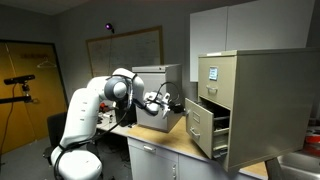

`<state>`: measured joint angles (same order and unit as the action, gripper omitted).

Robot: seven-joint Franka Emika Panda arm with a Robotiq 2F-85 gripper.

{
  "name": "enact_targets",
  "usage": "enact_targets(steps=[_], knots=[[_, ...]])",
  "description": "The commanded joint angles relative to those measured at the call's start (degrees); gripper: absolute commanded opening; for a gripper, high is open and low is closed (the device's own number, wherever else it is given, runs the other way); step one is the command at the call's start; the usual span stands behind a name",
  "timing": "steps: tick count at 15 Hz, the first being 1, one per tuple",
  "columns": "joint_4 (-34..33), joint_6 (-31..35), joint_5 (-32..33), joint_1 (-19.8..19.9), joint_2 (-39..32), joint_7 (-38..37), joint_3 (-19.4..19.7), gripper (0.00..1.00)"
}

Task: Close the bottom drawer of the beige file cabinet

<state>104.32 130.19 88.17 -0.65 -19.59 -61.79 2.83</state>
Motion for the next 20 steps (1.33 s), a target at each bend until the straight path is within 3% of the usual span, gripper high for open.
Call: enact_targets(steps=[1, 4, 12, 20], knots=[[-12.8, 2.8, 9.4, 2.9, -6.5, -2.6, 2.0, 0.0], [-19.0, 1.4, 11.8, 4.4, -9.6, -5.7, 2.0, 0.0], [-34.3, -2.0, 4.1, 6.4, -19.7, -6.3, 2.4, 0.0], [-44.5, -6.0, -10.9, 6.8, -23.0, -3.9, 2.9, 0.0]])
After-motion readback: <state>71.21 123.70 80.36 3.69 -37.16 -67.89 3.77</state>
